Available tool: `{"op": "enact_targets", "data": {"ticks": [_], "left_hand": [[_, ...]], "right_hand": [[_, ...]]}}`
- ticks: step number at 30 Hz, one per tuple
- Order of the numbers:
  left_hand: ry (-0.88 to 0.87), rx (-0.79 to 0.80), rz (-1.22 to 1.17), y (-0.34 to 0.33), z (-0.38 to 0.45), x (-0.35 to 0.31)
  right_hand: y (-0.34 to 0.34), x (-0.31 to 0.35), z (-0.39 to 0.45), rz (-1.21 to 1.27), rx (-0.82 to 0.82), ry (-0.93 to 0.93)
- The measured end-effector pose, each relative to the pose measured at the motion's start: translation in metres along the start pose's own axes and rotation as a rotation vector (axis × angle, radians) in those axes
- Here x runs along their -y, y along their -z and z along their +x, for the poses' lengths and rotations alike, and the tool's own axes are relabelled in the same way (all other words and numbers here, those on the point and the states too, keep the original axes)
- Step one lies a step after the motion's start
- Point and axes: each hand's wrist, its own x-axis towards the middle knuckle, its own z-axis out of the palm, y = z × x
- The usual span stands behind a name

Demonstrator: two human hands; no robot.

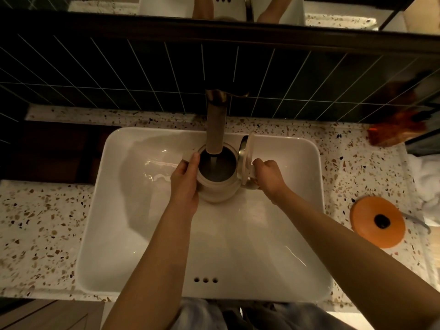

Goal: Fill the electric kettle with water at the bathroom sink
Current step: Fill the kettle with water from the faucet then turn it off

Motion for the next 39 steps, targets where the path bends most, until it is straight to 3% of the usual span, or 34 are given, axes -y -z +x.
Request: {"op": "enact_targets", "data": {"ticks": [22,30,39], "left_hand": [[0.016,-0.056,0.084,-0.008,-0.006,-0.007],[0.009,-0.124,0.086,-0.011,-0.003,-0.007],[0.040,-0.153,0.045,-0.016,0.001,-0.011]], "right_hand": [[-0.001,0.002,-0.001,-0.009,-0.008,0.005],[0.016,0.007,-0.016,-0.009,0.285,0.097],[0.024,0.004,-0.010,0.016,0.421,0.124]]}}
